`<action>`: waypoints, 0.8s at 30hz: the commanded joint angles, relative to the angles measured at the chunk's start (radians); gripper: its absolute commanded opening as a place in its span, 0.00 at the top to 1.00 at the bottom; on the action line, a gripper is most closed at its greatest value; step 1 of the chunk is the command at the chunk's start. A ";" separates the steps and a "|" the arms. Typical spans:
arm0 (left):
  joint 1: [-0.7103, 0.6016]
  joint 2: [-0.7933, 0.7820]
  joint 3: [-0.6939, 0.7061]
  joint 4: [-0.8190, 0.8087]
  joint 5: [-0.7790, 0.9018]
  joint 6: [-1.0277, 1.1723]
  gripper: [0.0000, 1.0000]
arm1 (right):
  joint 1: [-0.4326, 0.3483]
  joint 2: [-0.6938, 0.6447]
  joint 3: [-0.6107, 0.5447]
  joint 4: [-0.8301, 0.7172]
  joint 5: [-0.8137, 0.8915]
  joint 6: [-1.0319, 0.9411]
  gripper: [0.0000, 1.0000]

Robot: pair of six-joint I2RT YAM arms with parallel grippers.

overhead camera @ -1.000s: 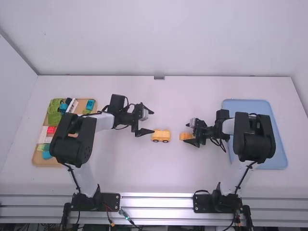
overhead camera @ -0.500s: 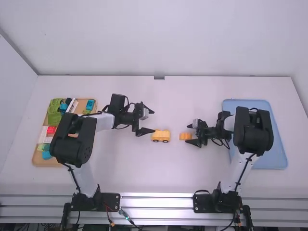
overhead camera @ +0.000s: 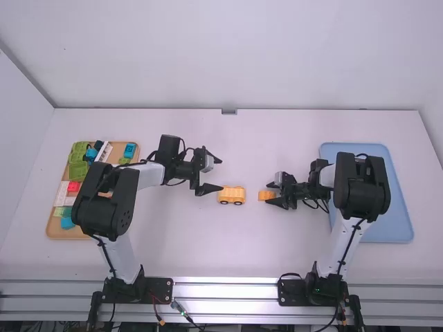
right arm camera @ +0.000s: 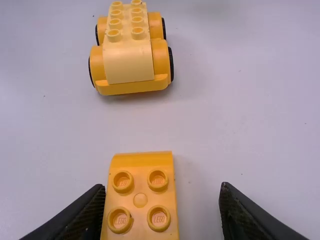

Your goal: Assemble lego blocks to make yellow taxi

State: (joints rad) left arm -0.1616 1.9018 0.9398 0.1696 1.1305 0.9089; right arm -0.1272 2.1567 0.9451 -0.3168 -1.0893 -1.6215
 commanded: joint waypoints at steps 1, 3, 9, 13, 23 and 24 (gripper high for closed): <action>-0.009 0.004 0.015 -0.003 0.033 -0.005 0.01 | -0.005 0.018 0.007 -0.006 -0.002 0.001 0.44; -0.009 0.004 0.015 0.005 0.033 -0.033 0.01 | -0.005 0.018 0.001 -0.002 0.011 0.000 0.46; -0.008 0.004 0.015 0.031 0.033 -0.082 0.01 | -0.005 0.018 -0.013 -0.001 0.021 -0.001 0.49; -0.009 0.004 0.015 0.026 0.033 -0.082 0.01 | -0.005 0.018 -0.017 0.001 0.024 0.000 0.54; -0.013 0.004 0.015 -0.031 0.033 0.003 0.01 | -0.005 0.018 -0.015 -0.003 0.023 0.001 0.66; -0.022 0.004 0.015 -0.057 0.032 0.036 0.01 | -0.005 0.018 -0.015 -0.002 0.020 0.000 0.66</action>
State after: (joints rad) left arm -0.1642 1.9018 0.9398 0.1272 1.1301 0.8787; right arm -0.1272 2.1567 0.9401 -0.3141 -1.0706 -1.6241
